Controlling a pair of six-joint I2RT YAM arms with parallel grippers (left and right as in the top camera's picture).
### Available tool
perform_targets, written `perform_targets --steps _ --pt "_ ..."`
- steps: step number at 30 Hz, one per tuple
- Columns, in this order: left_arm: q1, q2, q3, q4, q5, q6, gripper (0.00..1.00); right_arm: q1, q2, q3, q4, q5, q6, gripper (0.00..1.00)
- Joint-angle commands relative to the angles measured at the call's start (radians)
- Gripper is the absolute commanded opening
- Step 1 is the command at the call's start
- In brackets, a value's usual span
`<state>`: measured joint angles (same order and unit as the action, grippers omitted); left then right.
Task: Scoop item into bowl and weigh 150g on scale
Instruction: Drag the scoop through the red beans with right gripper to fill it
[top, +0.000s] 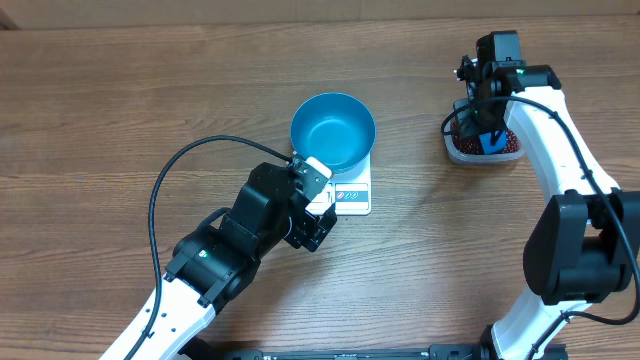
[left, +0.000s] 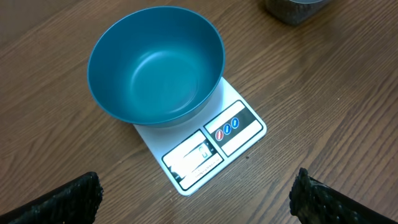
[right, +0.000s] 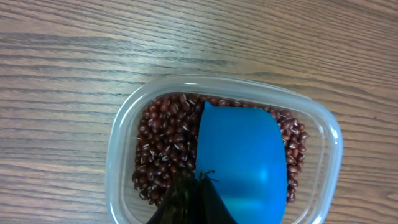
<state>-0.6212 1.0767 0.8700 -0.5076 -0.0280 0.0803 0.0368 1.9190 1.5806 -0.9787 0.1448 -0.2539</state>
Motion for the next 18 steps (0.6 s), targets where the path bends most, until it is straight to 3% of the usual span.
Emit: perform_targets --steps 1,9,18 --pt "0.000 0.003 -0.005 0.003 -0.005 -0.006 1.00 -0.016 0.018 -0.006 0.004 -0.090 0.044 0.04" --pt "0.000 0.003 -0.005 0.003 -0.005 -0.006 1.00 -0.146 0.017 -0.003 0.003 -0.323 0.048 0.04" --pt "0.000 0.003 -0.005 0.003 -0.005 -0.006 1.00 -0.195 0.017 -0.003 -0.011 -0.420 0.048 0.04"
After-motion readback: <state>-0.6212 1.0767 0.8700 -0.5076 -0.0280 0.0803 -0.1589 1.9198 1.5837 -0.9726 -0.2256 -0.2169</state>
